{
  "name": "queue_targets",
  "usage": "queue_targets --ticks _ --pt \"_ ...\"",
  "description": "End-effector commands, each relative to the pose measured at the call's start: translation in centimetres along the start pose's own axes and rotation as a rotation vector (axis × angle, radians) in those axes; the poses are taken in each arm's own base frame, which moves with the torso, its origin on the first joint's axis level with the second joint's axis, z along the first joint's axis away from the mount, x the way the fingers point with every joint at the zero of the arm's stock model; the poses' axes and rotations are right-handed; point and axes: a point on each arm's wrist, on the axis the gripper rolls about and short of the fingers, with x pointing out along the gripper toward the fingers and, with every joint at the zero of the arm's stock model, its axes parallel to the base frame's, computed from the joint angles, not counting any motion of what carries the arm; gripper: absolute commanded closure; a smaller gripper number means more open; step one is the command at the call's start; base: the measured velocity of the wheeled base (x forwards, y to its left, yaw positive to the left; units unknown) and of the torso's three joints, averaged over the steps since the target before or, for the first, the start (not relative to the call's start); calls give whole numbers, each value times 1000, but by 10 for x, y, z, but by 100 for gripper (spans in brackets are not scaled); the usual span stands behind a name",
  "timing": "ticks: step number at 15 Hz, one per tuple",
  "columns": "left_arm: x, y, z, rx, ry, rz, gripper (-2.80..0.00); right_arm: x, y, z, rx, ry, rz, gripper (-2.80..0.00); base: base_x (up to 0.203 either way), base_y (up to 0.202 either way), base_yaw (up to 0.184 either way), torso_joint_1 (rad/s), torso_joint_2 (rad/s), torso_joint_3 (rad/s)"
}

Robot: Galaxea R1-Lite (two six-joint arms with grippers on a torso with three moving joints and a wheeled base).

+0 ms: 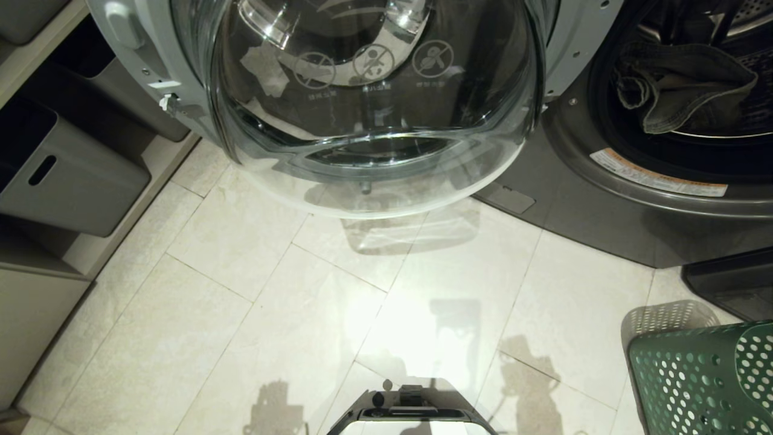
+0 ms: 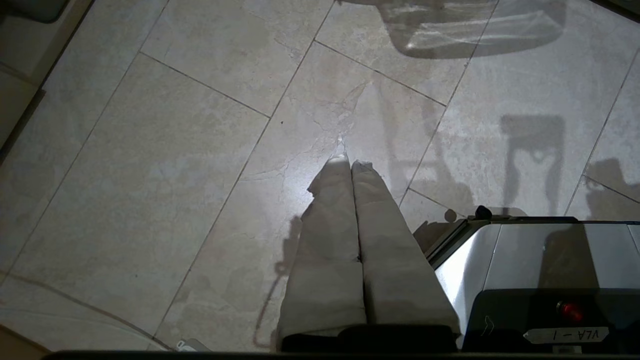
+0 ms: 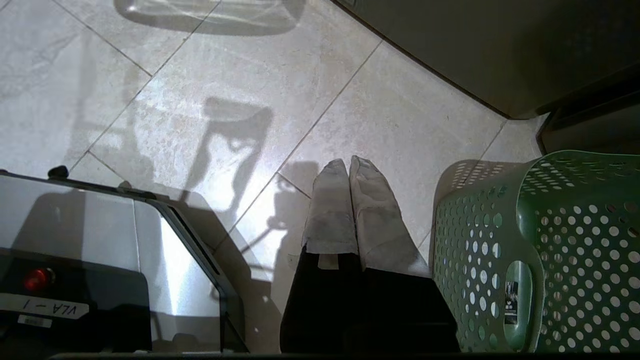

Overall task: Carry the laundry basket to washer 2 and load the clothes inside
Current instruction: Close the washing machine door with the left hand

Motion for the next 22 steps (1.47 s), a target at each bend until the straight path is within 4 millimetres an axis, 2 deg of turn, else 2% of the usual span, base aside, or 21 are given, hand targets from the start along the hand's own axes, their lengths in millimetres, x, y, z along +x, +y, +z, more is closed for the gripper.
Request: queue_targets --ticks 1,22 --pt "0 0 0 0 0 0 0 0 0 -1 2 2 2 0 0 0 0 0 0 0" --pt "0 0 0 1 -1 -1 0 0 0 -2 26 15 -31 0 0 0 0 0 0 0"
